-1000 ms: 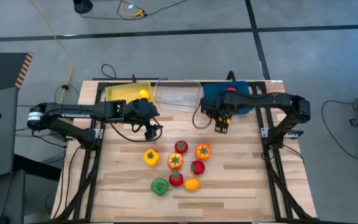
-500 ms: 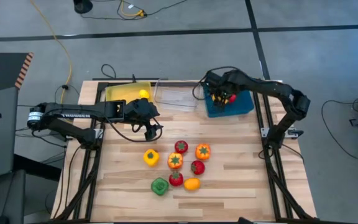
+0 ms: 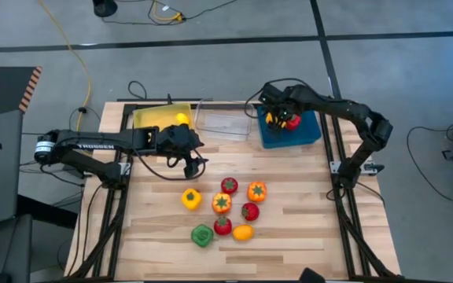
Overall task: Sort produce into baskets
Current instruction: Put the right yellow bell pepper into the blue bin, then put the yellow bell pepper into the blue bin
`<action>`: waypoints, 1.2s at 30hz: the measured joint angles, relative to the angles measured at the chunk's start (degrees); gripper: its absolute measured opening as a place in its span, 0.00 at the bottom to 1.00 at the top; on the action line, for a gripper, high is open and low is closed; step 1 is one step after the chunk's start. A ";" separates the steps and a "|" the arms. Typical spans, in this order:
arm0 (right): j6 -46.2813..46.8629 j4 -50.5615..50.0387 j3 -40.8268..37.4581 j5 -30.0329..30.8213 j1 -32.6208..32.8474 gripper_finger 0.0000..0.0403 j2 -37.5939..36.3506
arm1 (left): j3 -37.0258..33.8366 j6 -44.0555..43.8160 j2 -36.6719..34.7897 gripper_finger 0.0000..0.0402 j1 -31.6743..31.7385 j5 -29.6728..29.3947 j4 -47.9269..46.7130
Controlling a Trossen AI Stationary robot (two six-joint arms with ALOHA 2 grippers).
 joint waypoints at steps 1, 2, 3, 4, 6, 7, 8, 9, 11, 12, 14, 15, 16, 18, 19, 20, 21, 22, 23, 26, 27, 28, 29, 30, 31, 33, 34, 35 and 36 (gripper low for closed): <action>0.47 -0.02 0.00 0.01 -0.02 0.92 0.00 | 0.00 0.00 0.00 0.71 -0.17 0.01 -0.01; 0.50 -0.15 0.00 0.01 -0.02 0.92 0.00 | 0.00 0.00 0.00 0.71 -0.41 0.01 -0.02; 0.52 -0.23 0.00 0.01 -0.07 0.93 0.00 | 0.00 0.02 0.00 0.71 -0.64 0.02 -0.02; 0.53 -0.26 0.00 0.01 -0.09 0.93 0.00 | 0.00 0.02 0.00 0.71 -0.88 0.04 -0.02; 0.51 -0.21 0.00 0.01 -0.09 0.93 0.00 | 0.00 0.02 0.00 0.71 -1.57 0.03 -0.09; 0.44 -0.19 0.00 0.01 -0.09 0.94 0.00 | 0.00 0.03 0.00 0.71 -1.96 0.04 -0.14; 0.44 -0.19 0.00 0.01 -0.09 0.94 0.00 | 0.00 0.03 0.00 0.71 -2.42 0.10 -0.15; 0.54 -0.23 0.00 0.01 -0.09 0.95 0.00 | 0.00 0.03 0.00 0.71 -2.88 0.09 -0.15; 0.55 -0.37 0.00 0.01 -0.26 0.96 0.00 | 0.00 0.04 0.00 0.71 -3.91 0.07 -0.22; 0.53 -0.39 0.00 0.01 -0.36 0.97 0.00 | 0.00 0.04 0.00 0.71 -4.47 0.07 -0.28; 0.73 -0.39 0.00 0.03 -0.42 0.99 0.00 | 0.00 0.02 0.00 0.71 -5.74 0.10 -0.76; 2.40 -0.38 0.00 0.56 -0.45 0.99 0.00 | 0.00 -0.08 0.00 0.71 -6.44 0.17 -1.35; 4.66 -0.37 0.00 1.50 -0.44 0.98 0.00 | 0.00 -0.39 0.00 0.71 -7.09 0.34 -2.11; 8.41 -0.37 0.00 3.12 -0.44 0.97 0.00 | 0.00 -1.29 0.00 0.71 -8.41 1.33 -3.78; 8.99 -0.37 0.00 3.51 -0.44 0.97 0.00 | 0.00 -2.13 0.00 0.71 -9.08 1.56 -4.85; 8.99 -0.37 0.00 3.54 -0.46 0.97 0.00 | 0.00 -2.95 0.00 0.71 -9.76 1.61 -5.94; 9.03 -0.37 0.00 3.53 -0.46 0.97 0.00 | 0.00 -3.79 0.00 0.71 -10.36 1.65 -6.84; 9.16 -0.37 0.00 3.53 -0.46 0.97 0.00 | 0.00 -4.74 0.00 0.71 -10.98 1.67 -7.83; 9.19 -0.39 0.00 3.52 -0.46 0.97 0.00 | 0.00 -5.65 0.00 0.71 -11.57 1.66 -8.94; 9.21 -0.38 0.00 3.51 -0.45 0.98 0.00 | 0.00 -8.94 0.00 0.71 -13.28 1.67 -12.10; 9.21 -0.37 0.00 3.51 -0.34 0.98 0.00 | 0.00 -9.94 0.00 0.71 -13.79 1.68 -13.13; 9.21 -0.39 0.00 3.51 -0.27 0.98 0.00 | 0.00 -10.84 0.00 0.71 -14.34 1.66 -13.93; 9.21 -0.39 0.00 3.49 -0.24 0.98 0.00 | 0.00 -11.47 0.00 0.71 -14.81 1.65 -14.71; 9.21 -0.38 0.00 3.49 -0.24 0.97 0.00 | 0.00 -12.18 0.00 0.71 -15.24 1.65 -15.49; 9.21 -0.37 0.00 3.49 -0.24 0.97 0.00 | 0.00 -12.83 0.00 0.71 -15.59 1.66 -16.04; 9.21 -0.38 0.00 3.49 -0.27 0.97 0.00 | 0.00 -13.35 0.00 0.71 -16.22 1.66 -16.77; 9.21 -0.37 0.00 3.49 -0.27 0.97 0.00 | 0.00 -13.48 0.00 0.71 -16.42 1.66 -17.18; 9.21 -0.37 0.00 3.49 -0.26 0.97 0.00 | 0.00 -13.50 0.00 0.71 -16.57 1.65 -17.32; 9.21 -0.39 0.00 3.49 -0.26 0.97 0.00 | 0.00 -13.49 0.00 0.71 -16.71 1.63 -17.18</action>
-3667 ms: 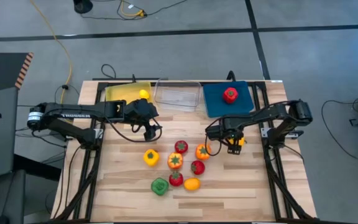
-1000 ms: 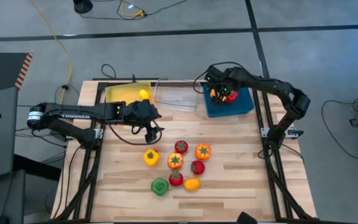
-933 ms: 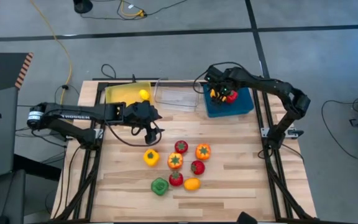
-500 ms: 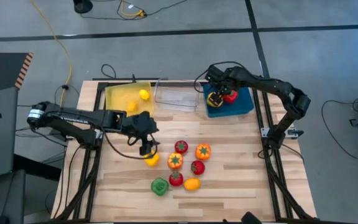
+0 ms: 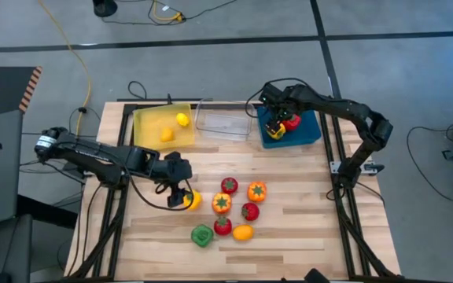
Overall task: Sort produce into baskets
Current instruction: Put the yellow bell pepper into the blue bin
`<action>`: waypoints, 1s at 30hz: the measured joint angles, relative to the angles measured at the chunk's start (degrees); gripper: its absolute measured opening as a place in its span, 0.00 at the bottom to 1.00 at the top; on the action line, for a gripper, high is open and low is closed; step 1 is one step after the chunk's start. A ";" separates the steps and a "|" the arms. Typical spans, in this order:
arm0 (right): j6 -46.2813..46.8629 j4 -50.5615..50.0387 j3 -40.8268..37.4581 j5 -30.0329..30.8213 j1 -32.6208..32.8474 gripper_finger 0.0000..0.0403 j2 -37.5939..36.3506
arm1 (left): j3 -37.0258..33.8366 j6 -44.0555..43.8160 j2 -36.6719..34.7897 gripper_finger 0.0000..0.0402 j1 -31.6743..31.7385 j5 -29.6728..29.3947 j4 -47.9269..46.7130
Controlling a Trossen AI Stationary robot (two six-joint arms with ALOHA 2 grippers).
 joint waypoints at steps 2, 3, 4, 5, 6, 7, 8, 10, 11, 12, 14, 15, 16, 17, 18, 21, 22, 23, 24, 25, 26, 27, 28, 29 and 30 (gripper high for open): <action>0.00 0.02 0.00 0.00 -0.01 0.97 0.00 | 0.00 0.00 0.00 0.71 -0.13 0.10 0.08; 0.00 0.02 0.00 0.00 0.00 0.97 0.00 | 0.00 0.00 0.00 0.71 -0.12 0.44 0.07; -0.01 0.02 0.00 0.00 0.00 0.97 0.00 | 0.00 0.00 0.00 0.71 -0.12 1.16 0.08; -0.01 0.02 0.00 -0.02 -0.01 0.97 0.00 | 0.00 -0.02 0.00 0.71 -0.10 1.60 0.08; -0.01 0.01 0.00 -0.01 -0.02 0.97 0.00 | 0.00 -0.02 0.00 0.71 -0.10 2.02 0.08; -0.02 0.02 0.00 -0.02 -0.02 0.97 0.00 | 0.00 -0.01 0.00 0.71 -0.10 2.70 0.08; -0.02 0.02 0.00 -0.02 -0.02 0.97 0.00 | 0.00 0.00 0.00 0.71 -0.10 3.51 0.08; -0.02 0.01 0.00 -0.02 -0.02 0.97 0.00 | 0.00 0.01 0.00 0.72 -0.12 4.79 0.08; -0.02 0.02 0.00 -0.02 -0.02 0.97 0.00 | 0.00 0.00 0.00 0.73 -0.12 5.00 0.09; -0.02 0.02 0.00 -0.02 -0.02 0.97 0.00 | 0.00 0.00 0.00 0.74 -0.16 5.10 0.11; -0.02 0.02 0.00 -0.02 -0.02 0.97 0.00 | 0.00 0.00 0.00 0.77 -0.34 5.06 0.11; -0.02 0.02 0.00 -0.02 -0.02 0.97 0.00 | 0.00 0.02 0.00 0.79 -0.48 5.06 0.11; -0.02 0.02 0.00 -0.02 -0.02 0.97 0.00 | 0.00 0.00 0.00 0.80 -0.57 5.05 0.13; -0.02 0.02 0.00 -0.02 -0.02 0.97 0.00 | 0.00 0.00 0.00 0.82 -0.68 5.06 0.13; -0.02 0.00 0.00 -0.02 -0.02 0.97 0.00 | 0.00 0.02 0.00 0.84 -0.85 5.05 0.13; -0.02 0.00 0.00 -0.04 -0.02 0.97 0.00 | 0.00 0.02 0.00 0.89 -1.36 4.47 0.15; -0.02 0.02 0.00 -0.04 -0.02 0.97 0.00 | 0.00 0.02 0.00 0.90 -1.55 4.27 0.15; -0.02 0.02 0.00 -0.04 -0.02 0.97 0.00 | 0.00 0.02 0.00 0.92 -1.76 4.09 0.15; -0.02 0.02 0.00 -0.04 -0.02 0.97 0.00 | 0.00 0.02 0.00 0.93 -1.97 4.08 0.15; -0.02 0.02 0.00 -0.04 -0.02 0.97 0.00 | 0.00 0.02 0.00 0.94 -2.15 4.07 0.15; -0.02 0.02 0.00 -0.04 -0.02 0.97 0.00 | 0.00 0.02 0.00 0.95 -2.44 4.03 0.15; -0.02 0.01 0.00 -0.04 -0.02 0.97 0.00 | 0.00 0.02 0.00 0.96 -2.63 3.90 0.16; -0.02 0.02 0.00 -0.04 -0.02 0.97 0.00 | 0.00 0.04 0.00 0.97 -2.93 3.37 0.15; -0.02 0.01 0.00 -0.04 -0.02 0.97 0.00 | -0.01 0.04 0.00 0.98 -3.26 2.64 0.17; -0.02 0.02 0.00 -0.04 -0.01 0.97 0.00 | -0.16 0.07 0.00 0.98 -3.59 1.94 0.34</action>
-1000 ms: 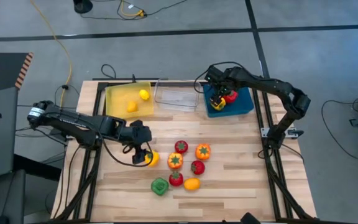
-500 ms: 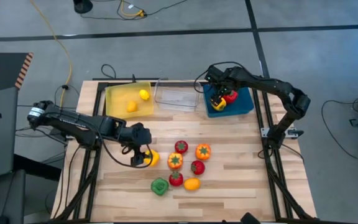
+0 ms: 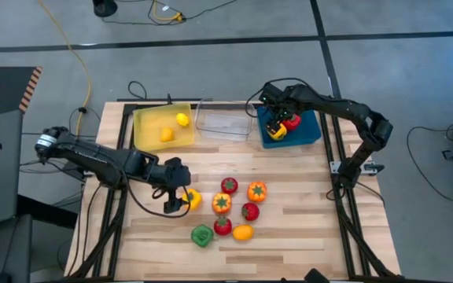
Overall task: Sort produce into baskets
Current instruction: Put the yellow bell pepper into the blue bin
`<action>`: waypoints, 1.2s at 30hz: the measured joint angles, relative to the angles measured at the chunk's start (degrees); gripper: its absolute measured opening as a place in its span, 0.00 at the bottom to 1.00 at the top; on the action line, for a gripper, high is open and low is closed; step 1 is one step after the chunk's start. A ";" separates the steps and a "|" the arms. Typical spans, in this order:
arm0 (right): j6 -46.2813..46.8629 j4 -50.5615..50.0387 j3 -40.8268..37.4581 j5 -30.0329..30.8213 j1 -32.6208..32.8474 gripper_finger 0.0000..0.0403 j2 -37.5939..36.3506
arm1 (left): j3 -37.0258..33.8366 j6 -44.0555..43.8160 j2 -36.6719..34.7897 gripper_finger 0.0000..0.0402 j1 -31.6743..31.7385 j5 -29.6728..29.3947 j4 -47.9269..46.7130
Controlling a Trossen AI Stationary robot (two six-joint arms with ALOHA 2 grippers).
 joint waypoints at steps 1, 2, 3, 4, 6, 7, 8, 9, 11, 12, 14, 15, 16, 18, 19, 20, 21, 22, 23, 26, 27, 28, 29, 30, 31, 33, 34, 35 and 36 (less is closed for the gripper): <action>0.00 0.00 0.00 -0.01 -0.01 0.97 0.00 | -0.30 0.00 0.00 0.99 -0.38 -0.81 0.10; 0.00 0.00 0.00 0.00 -0.01 0.97 0.00 | -0.84 0.02 0.00 0.99 -0.72 -1.64 0.11; 0.00 -0.02 0.00 -0.02 -0.01 0.97 0.00 | -1.30 0.02 0.00 0.99 -1.05 -2.36 -0.24; 0.00 0.00 0.00 -0.02 -0.01 0.97 0.00 | -1.86 -0.04 0.02 0.99 -1.43 -2.91 -0.10; 0.00 0.00 0.00 -0.02 0.00 0.97 0.00 | -2.48 -0.89 0.02 1.00 -2.00 -4.22 0.30; 0.00 -0.02 0.00 -0.02 -0.01 0.97 0.00 | -2.82 -1.76 0.02 1.00 -2.22 -4.84 0.57; 0.00 0.00 0.00 -0.02 0.00 0.97 0.00 | -3.19 -2.51 0.02 1.00 -2.37 -5.43 0.58; 0.00 -0.01 0.00 -0.02 0.00 0.97 0.00 | -3.66 -3.19 0.02 1.00 -2.58 -5.87 0.76; 0.00 0.00 0.00 -0.02 -0.01 0.97 0.00 | -4.69 -3.95 0.02 1.00 -2.79 -6.19 1.66; 0.00 0.00 0.00 -0.02 -0.01 0.97 0.00 | -5.41 -4.12 0.02 1.00 -2.92 -6.19 2.62; 0.02 0.00 0.00 -0.04 -0.01 0.97 0.00 | -7.14 -4.60 0.02 1.00 -3.20 -6.19 4.55; 0.00 -0.02 0.00 -0.04 -0.01 0.97 0.00 | -8.03 -4.75 0.02 1.00 -3.35 -6.17 5.84; 0.00 0.00 0.00 -0.04 -0.01 0.97 0.00 | -8.88 -4.85 0.02 1.00 -3.39 -6.17 7.48; 0.00 -0.01 0.00 -0.04 0.00 0.97 0.00 | -10.57 -5.03 0.02 1.00 -3.43 -6.05 10.64; 0.00 0.00 0.00 -0.04 0.00 0.97 0.00 | -11.28 -5.03 0.02 1.00 -3.43 -6.06 11.35; 0.00 0.00 0.00 -0.04 -0.01 0.97 0.00 | -11.91 -5.01 0.02 1.00 -3.43 -6.06 12.06; 0.00 0.00 0.00 -0.04 0.01 0.97 0.00 | -12.60 -4.98 0.02 1.00 -3.42 -6.15 13.24; 0.00 -0.01 0.00 -0.04 0.01 0.97 0.00 | -13.29 -5.01 0.02 1.00 -3.42 -6.19 14.59; 0.00 0.00 0.00 -0.04 -0.01 0.97 0.00 | -13.92 -5.07 0.02 1.00 -3.43 -6.19 15.52; 0.00 0.00 0.00 -0.04 0.01 0.97 0.00 | -15.56 -6.26 0.02 1.00 -3.43 -5.97 17.19; 0.00 -0.02 0.00 -0.04 0.01 0.97 0.00 | -16.04 -6.79 0.02 1.00 -3.43 -5.96 18.18; 0.00 0.00 0.00 -0.04 0.01 0.97 0.00 | -16.60 -7.41 0.02 1.00 -3.43 -5.95 19.33; 0.00 0.00 0.00 -0.04 -0.01 0.97 0.00 | -17.35 -7.89 0.02 1.00 -3.43 -5.93 20.68; 0.00 -0.01 0.00 -0.04 -0.01 0.97 0.00 | -18.11 -8.26 0.02 1.00 -3.45 -5.89 21.93; 0.00 0.00 0.00 -0.04 0.01 0.97 0.00 | -18.79 -8.65 0.02 1.00 -3.48 -5.57 23.03; 0.00 -0.02 0.00 -0.07 0.01 0.97 0.00 | -19.82 -9.00 0.02 1.00 -3.48 -5.20 24.88; 0.00 -0.01 0.00 -0.07 -0.01 0.97 0.00 | -20.23 -9.03 0.02 1.00 -3.48 -5.17 25.19; 0.00 0.00 0.00 -0.07 0.00 0.97 0.00 | -20.81 -9.05 0.02 1.00 -3.48 -5.37 25.71; 0.00 0.00 0.00 -0.07 -0.01 0.97 0.00 | -21.40 -9.05 0.02 1.00 -3.48 -5.38 26.50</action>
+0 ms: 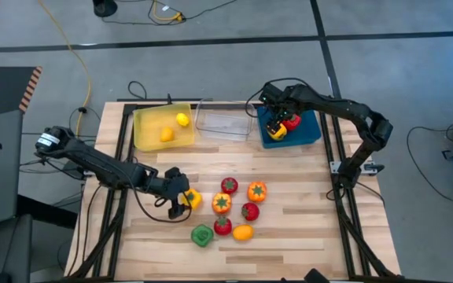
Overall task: Sort produce into baskets
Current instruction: Put the yellow bell pepper into the blue bin
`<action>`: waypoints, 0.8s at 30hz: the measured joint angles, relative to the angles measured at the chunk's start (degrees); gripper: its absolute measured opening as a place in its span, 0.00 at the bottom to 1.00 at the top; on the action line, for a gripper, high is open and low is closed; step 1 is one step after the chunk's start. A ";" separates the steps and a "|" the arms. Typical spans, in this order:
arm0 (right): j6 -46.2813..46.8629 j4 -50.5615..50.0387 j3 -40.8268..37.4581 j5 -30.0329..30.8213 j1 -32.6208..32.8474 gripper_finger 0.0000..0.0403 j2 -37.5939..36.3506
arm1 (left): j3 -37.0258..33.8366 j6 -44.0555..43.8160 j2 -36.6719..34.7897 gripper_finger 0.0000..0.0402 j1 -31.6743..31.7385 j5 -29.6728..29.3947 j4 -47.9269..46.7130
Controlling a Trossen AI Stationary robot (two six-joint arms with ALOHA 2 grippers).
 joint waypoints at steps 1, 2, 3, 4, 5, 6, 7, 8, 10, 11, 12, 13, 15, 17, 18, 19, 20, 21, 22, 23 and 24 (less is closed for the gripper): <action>0.00 0.00 0.00 0.00 0.02 0.97 0.00 | -0.57 0.00 0.00 1.00 -0.01 0.02 1.03; 0.00 0.00 0.00 0.00 0.02 0.97 0.00 | -1.21 -0.08 0.00 1.00 -0.01 0.00 2.35; 0.00 0.00 0.00 0.00 0.02 0.97 0.00 | -1.79 -0.42 0.00 1.00 0.00 0.00 3.41; 0.00 0.00 0.00 0.00 0.00 0.97 0.00 | -2.40 -0.75 0.00 1.00 0.01 -0.02 4.27; 0.00 0.00 0.00 0.00 0.00 0.97 0.00 | -2.87 -0.87 0.00 1.00 0.01 -0.06 4.55; 0.00 0.00 0.00 0.00 0.00 0.97 0.00 | -3.15 -0.87 0.00 1.00 0.01 -0.11 4.68; 0.00 0.00 0.00 0.00 0.00 0.97 0.00 | -3.31 -0.89 0.00 1.00 0.01 -0.11 4.97; 0.00 0.00 0.00 0.00 0.01 0.97 0.00 | -3.61 -0.96 0.00 1.00 0.01 -0.09 5.76; 0.02 0.00 0.00 0.00 0.00 0.97 0.00 | -4.39 -1.06 0.00 1.00 0.00 -0.07 6.82; 0.00 0.00 0.00 0.00 0.02 0.97 0.00 | -4.81 -1.05 0.00 1.00 0.01 -0.19 7.49; 0.00 0.00 0.00 0.00 0.02 0.97 0.00 | -4.98 -1.07 0.00 1.00 0.01 -0.50 7.70; 0.02 0.00 0.00 0.00 0.02 0.97 0.00 | -5.06 -1.07 0.00 1.00 0.01 -1.03 7.76; 0.00 0.00 0.00 0.00 0.00 0.97 0.00 | -5.08 -1.07 0.00 1.00 0.01 -1.09 7.86; 0.00 0.00 0.00 0.00 0.00 0.97 0.00 | -5.10 -2.24 0.00 1.00 0.01 -1.15 8.57; 0.01 0.00 0.00 0.00 0.00 0.97 0.00 | -5.10 -3.63 0.00 1.00 0.01 -1.19 9.08; 0.00 0.00 0.00 0.00 0.01 0.97 0.00 | -5.10 -5.01 0.00 1.00 0.01 -1.35 9.35; 0.00 0.00 0.00 0.00 0.00 0.97 0.00 | -5.10 -5.76 0.00 1.00 0.00 -1.85 9.67; 0.00 0.00 0.00 0.00 0.00 0.97 0.00 | -5.10 -6.24 0.00 1.00 -0.01 -2.72 10.00; 0.00 0.00 0.00 0.00 0.00 0.97 0.00 | -5.10 -6.45 0.00 1.00 -0.01 -3.69 10.03; 0.02 0.00 0.00 0.00 0.00 0.97 0.00 | -5.10 -6.49 0.00 1.00 -0.01 -4.52 9.87; 0.00 0.00 0.00 0.00 0.00 0.97 0.00 | -5.10 -6.52 0.00 1.00 -0.01 -4.87 9.72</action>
